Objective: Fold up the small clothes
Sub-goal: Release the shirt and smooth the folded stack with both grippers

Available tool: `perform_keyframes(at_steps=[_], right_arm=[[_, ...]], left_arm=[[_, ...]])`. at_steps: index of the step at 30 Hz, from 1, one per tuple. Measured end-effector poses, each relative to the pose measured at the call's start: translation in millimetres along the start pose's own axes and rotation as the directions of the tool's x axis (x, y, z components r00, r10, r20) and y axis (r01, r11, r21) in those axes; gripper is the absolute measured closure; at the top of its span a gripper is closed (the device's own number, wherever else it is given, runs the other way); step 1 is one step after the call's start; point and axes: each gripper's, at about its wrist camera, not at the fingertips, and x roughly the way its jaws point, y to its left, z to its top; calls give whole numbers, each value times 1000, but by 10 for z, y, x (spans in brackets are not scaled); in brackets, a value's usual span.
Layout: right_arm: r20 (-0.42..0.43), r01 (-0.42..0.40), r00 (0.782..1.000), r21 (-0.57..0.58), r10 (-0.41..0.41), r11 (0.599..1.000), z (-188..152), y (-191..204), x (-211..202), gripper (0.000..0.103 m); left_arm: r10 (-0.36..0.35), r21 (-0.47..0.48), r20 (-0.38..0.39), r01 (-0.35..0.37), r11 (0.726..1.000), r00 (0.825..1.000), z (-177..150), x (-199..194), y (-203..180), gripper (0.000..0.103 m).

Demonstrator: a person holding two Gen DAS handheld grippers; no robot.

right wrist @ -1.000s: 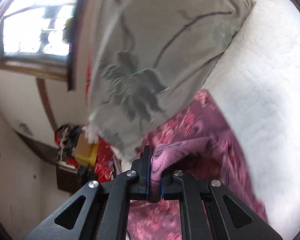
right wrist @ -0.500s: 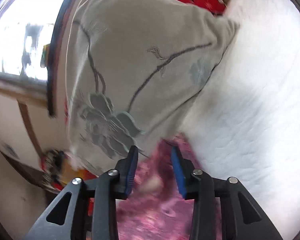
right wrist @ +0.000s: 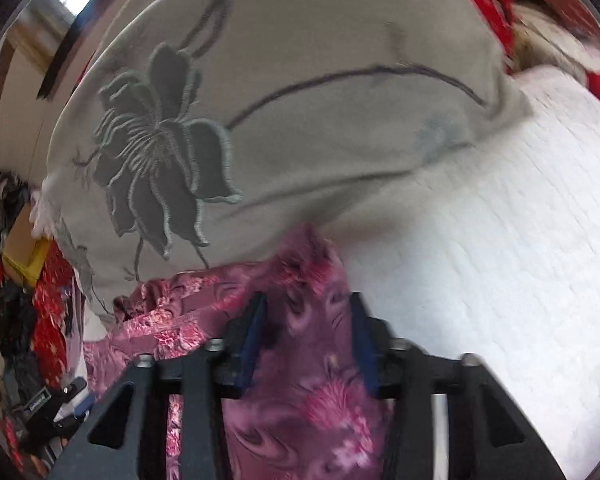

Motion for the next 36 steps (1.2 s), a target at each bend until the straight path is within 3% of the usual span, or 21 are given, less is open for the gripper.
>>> perform_keyframes(at_steps=[1,5,7,10,13,15,18,21,22,24,27,29,31,33,34,36], right_arm=[[1,0,1000,-18,0,1000,33,34,-9,98],[150,-69,987,61,59,996,186,-104,-272,99],[106,-16,994,111,4,994,201,-261,-152,99],[-39,85,996,137,-81,987,119,-397,123,99],[51,15,998,191,-25,981,62,-398,-159,93],[86,-32,996,199,15,979,-60,-415,-403,90],[41,-2,999,171,-5,985,-319,-481,-585,71],[-36,3,999,187,4,982,-571,-571,-556,71],[-42,-6,999,193,15,981,-617,-585,-557,79],[26,-69,997,154,66,986,-666,-519,-752,99],[147,-121,984,108,105,987,-692,-405,-1004,99],[119,-75,991,115,62,991,-728,-436,-925,99],[33,20,999,143,-25,990,-781,-560,-711,99],[-38,50,998,172,-44,984,-821,-642,-578,97],[-19,55,998,175,-52,983,-795,-605,-603,90],[52,58,996,156,-67,986,-665,-483,-733,89]], left_arm=[[23,15,16,-23,1000,1000,-1,12,-38,56],[43,33,58,-45,998,997,-8,26,-34,56],[61,60,48,-64,996,997,28,81,-30,55],[61,57,49,-63,996,997,111,101,9,56],[31,16,53,-32,999,998,163,17,67,56],[35,37,70,-38,999,997,191,-44,42,55],[73,88,86,-81,993,994,180,-84,-40,50],[85,134,41,-90,987,996,132,21,-111,50],[92,145,31,-96,985,995,117,53,-129,50],[161,175,23,-162,971,987,84,156,-149,50],[245,217,12,-241,946,970,47,301,-147,50],[258,223,3,-252,942,966,34,356,-131,48],[261,233,13,-256,938,965,35,352,-141,47],[254,239,16,-251,938,967,43,345,-142,48],[244,238,19,-242,941,970,50,325,-138,48],[202,221,36,-205,953,979,81,244,-130,48]])
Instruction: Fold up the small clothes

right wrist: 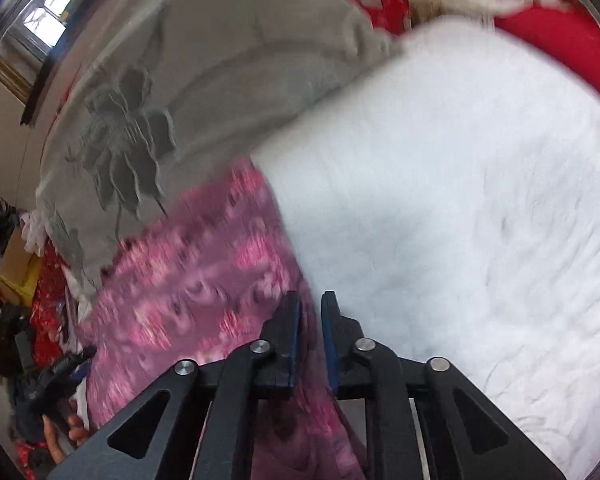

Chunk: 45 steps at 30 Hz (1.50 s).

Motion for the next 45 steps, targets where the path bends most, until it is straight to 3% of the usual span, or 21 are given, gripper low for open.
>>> perform_keyframes(at_steps=[2,3,4,7,11,15,17,20,23,27,30,31,32,33,34,40,45], right_arm=[[50,-58,997,-15,58,998,149,153,-46,85],[53,-86,995,-23,88,996,235,240,-11,78],[45,-110,993,-32,111,993,316,306,47,71],[-21,-138,990,-67,137,988,472,610,376,69],[-132,-49,991,-119,33,992,425,927,839,70],[-79,-39,996,-121,30,992,401,967,791,70],[-39,-48,998,-130,44,990,411,950,691,70],[-9,0,1000,-128,-1,992,484,846,629,66],[-1,35,999,-95,-35,995,565,677,650,58],[-3,73,997,-69,-74,995,612,521,739,51],[-39,50,998,-71,-52,996,628,444,804,50],[-48,45,998,-87,-49,995,625,470,839,51],[-39,39,998,-112,-44,993,647,501,843,54],[-36,12,999,-137,-17,990,651,542,830,70],[-26,8,1000,-158,-12,987,655,582,806,98],[111,-60,991,-109,72,992,784,570,546,98],[62,-22,998,-30,24,999,816,414,804,98]], left_arm=[[-57,-26,32,58,998,998,37,-90,42,48],[-81,-36,44,83,996,996,53,-122,62,47],[-94,-46,50,96,994,994,71,-141,82,47],[-94,-56,55,97,994,994,89,-133,84,47],[-124,-75,60,128,989,990,115,-109,120,47],[-140,-137,63,148,979,988,226,-142,269,47],[-152,-153,40,156,976,988,290,-130,367,47],[-202,-179,-46,191,965,978,451,44,528,46],[-279,-198,-132,250,948,951,574,247,567,46],[-270,-81,-190,259,962,944,590,407,346,45],[-282,-20,-210,284,959,936,565,471,182,45],[-286,-3,-185,291,957,940,561,439,136,46],[-281,10,-165,287,958,945,560,416,115,62],[-267,33,-140,274,961,953,565,364,82,90],[-272,40,-127,279,960,954,577,317,73,97],[-318,-91,-53,313,945,947,671,285,255,97],[-294,-171,-139,269,948,946,657,687,344,97]])
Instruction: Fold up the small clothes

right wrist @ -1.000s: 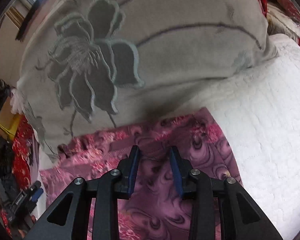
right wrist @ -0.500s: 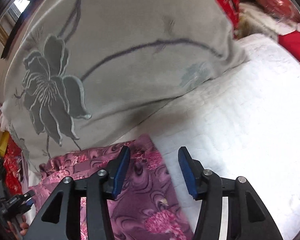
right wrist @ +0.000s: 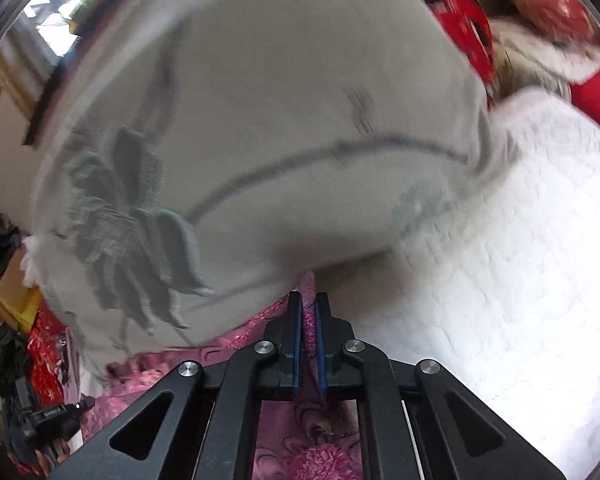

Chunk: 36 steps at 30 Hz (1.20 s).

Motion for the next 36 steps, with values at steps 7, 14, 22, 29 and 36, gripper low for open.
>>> perform_keyframes(at_steps=[7,14,22,29,36], right_arm=[[-73,53,996,33,-51,998,-54,-51,28,89],[-84,-155,985,-30,152,987,-567,-79,-639,88],[-116,-97,989,-28,93,995,-797,-188,-821,87],[-137,-70,988,18,72,997,-1133,-621,-1275,59],[-136,-139,981,-2,138,990,-1466,-549,-1361,99]], left_arm=[[-36,55,17,35,998,999,-109,-407,-108,97],[-116,199,38,106,974,993,-786,-877,-468,51],[22,269,-35,-12,963,999,-1125,-831,-540,57],[-44,50,-62,47,998,997,-1331,-1217,146,51],[-97,-31,-147,93,995,984,-1845,-1122,300,52]])
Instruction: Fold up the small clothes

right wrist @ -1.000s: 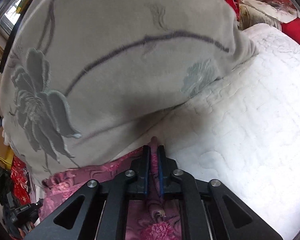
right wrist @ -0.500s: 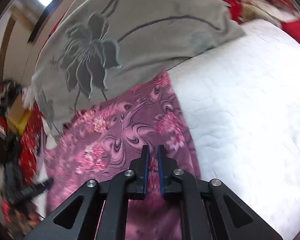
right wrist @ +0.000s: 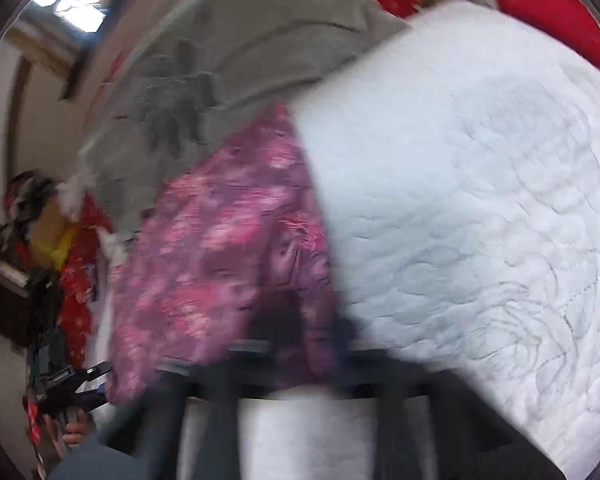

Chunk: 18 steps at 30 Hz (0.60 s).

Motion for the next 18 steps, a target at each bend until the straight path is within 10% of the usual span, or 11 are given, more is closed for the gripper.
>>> perform_keyframes(at_steps=[3,6,16,18], right_arm=[[71,22,997,-23,-20,999,-28,8,-187,99],[51,73,996,32,-74,997,-56,-174,-139,100],[87,103,990,50,-107,993,46,25,-261,84],[115,104,988,-22,-100,994,113,267,-214,80]], left_arm=[[105,50,6,-105,993,994,-46,21,-54,81],[132,46,-2,-132,990,991,-47,21,17,88],[71,123,104,-84,989,992,-58,-349,-427,82],[66,174,131,-89,981,989,7,-298,-675,55]])
